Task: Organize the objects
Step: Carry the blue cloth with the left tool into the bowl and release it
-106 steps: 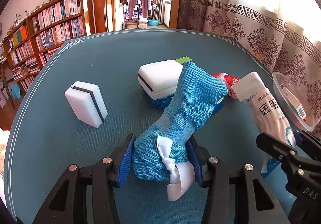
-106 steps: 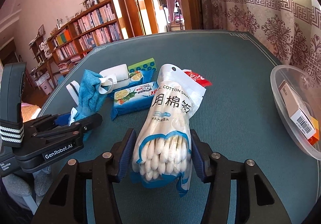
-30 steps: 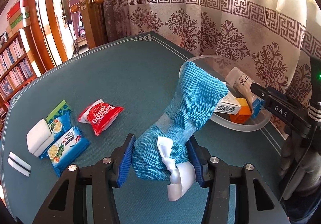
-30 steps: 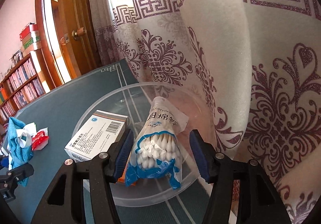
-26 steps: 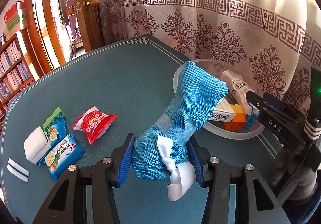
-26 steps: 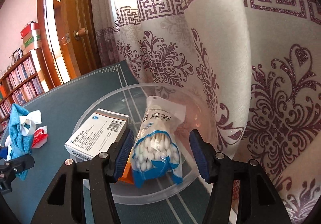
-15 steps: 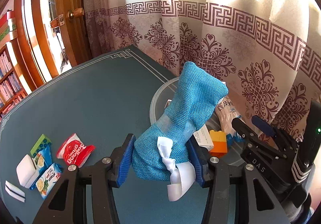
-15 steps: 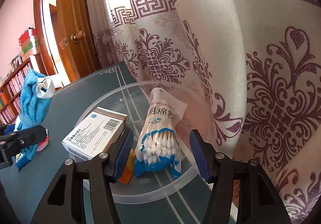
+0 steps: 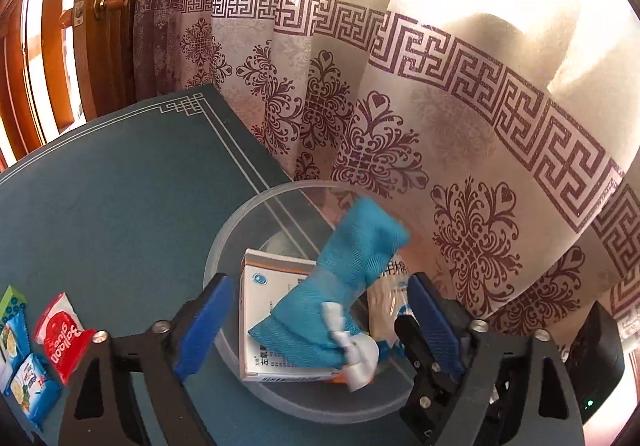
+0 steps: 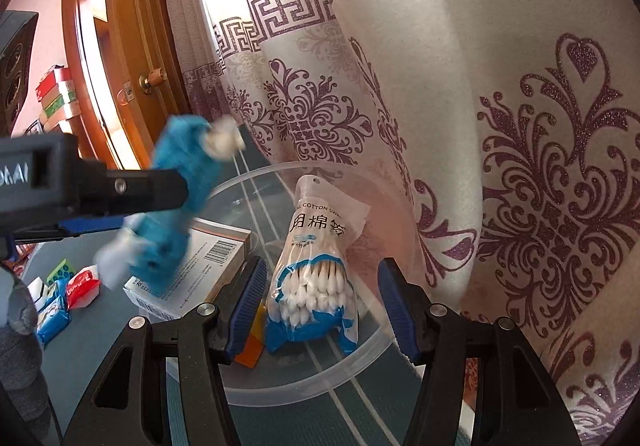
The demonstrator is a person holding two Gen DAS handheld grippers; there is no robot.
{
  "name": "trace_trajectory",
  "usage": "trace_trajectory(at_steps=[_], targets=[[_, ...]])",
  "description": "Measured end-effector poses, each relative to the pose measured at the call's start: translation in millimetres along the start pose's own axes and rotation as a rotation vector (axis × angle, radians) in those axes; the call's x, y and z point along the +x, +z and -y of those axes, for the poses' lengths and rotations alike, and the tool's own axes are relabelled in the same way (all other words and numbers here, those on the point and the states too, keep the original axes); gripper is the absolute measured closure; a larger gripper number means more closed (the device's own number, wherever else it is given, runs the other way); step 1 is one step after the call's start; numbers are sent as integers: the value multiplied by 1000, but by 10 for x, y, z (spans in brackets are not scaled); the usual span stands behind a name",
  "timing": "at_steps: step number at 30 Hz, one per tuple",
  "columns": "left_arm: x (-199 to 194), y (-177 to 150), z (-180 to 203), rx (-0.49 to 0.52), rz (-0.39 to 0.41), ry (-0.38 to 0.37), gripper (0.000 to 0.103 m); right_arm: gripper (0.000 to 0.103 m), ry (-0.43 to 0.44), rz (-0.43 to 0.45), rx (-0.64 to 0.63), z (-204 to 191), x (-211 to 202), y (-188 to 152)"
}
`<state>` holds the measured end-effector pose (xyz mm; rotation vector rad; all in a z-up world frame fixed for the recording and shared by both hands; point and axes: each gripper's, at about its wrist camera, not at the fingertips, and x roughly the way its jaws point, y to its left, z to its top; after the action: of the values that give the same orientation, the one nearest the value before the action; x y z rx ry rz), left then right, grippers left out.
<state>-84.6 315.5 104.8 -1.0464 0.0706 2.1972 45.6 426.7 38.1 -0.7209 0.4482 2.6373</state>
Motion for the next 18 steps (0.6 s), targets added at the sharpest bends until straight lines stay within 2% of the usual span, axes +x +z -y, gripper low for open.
trace_trajectory(at_steps=[3,12,18], targets=[[-15,5,-50,-13,6,0,8,43,3,-1,6,15,3,-5],[-1,-117,-229,-23,0,129,8,43,8,9,4,8,-23,-20],[-101,-203,-246,-2,21,177,2,43,10,23,-3,-28,-29,-28]])
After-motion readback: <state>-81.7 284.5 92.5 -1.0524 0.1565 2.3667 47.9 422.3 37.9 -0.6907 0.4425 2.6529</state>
